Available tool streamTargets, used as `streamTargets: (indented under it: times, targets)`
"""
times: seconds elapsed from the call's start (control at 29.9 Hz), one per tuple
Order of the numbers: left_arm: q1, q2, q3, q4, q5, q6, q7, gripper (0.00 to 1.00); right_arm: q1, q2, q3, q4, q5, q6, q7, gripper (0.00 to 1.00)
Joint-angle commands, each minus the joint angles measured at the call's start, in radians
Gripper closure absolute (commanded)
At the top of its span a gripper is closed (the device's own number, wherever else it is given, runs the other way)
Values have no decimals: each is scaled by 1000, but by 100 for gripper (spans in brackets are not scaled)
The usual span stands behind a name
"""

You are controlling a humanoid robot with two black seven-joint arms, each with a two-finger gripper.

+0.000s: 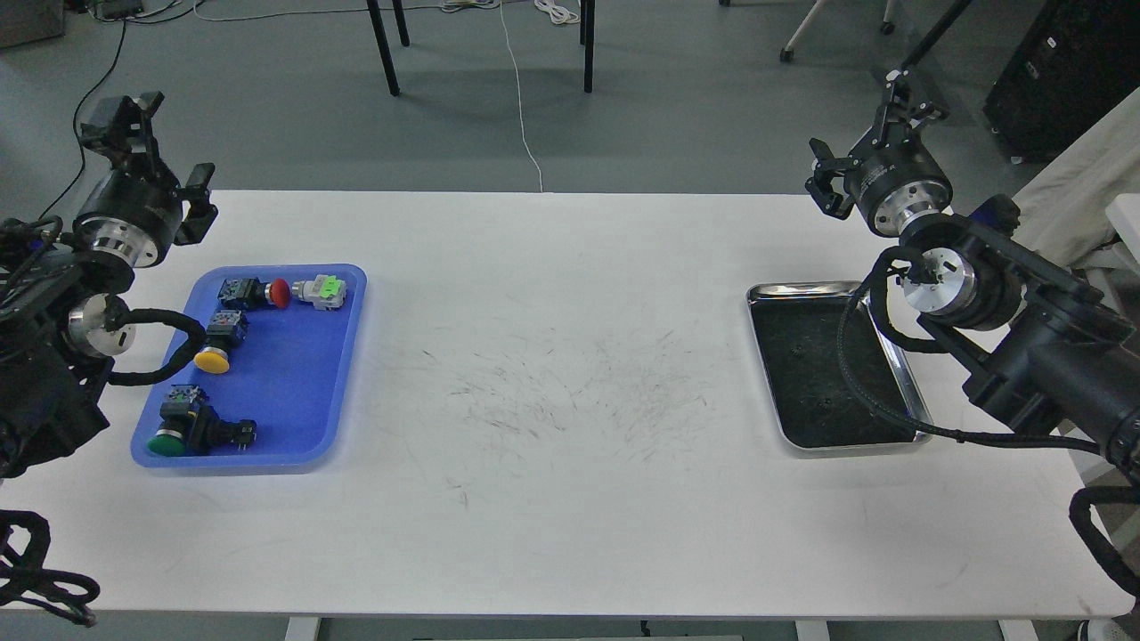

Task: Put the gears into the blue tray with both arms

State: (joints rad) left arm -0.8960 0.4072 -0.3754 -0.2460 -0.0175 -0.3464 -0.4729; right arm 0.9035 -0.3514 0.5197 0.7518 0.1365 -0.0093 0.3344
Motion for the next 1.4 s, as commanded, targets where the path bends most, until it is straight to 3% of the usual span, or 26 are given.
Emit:
streamTargets:
  times: [0.0,0.27,0.5,0.64,0.7,1.37]
  targets:
    - [0,7,0,1,-1,-12,-13,2,2,0,-1,-2,0,0,0,1]
    - [3,21,-13,-7,-12,-55,-15,2,3,8,-1,-2,0,0,-2,1]
    - [-1,22,-13,-22,-13,-80,11,2,5,11,-1,-2,0,-1,-3,1]
    - [-1,28,-17,-42,-15,-126,111,2,8,11,-1,-2,0,-1,-5,1]
    - [-1,36,-23,-42,-22,-142,129,2,9,11,-1,-2,0,-1,-5,1]
    - [0,33,-7,-70,-21,-142,135,2,11,2,-3,0,2,-1,-23,1]
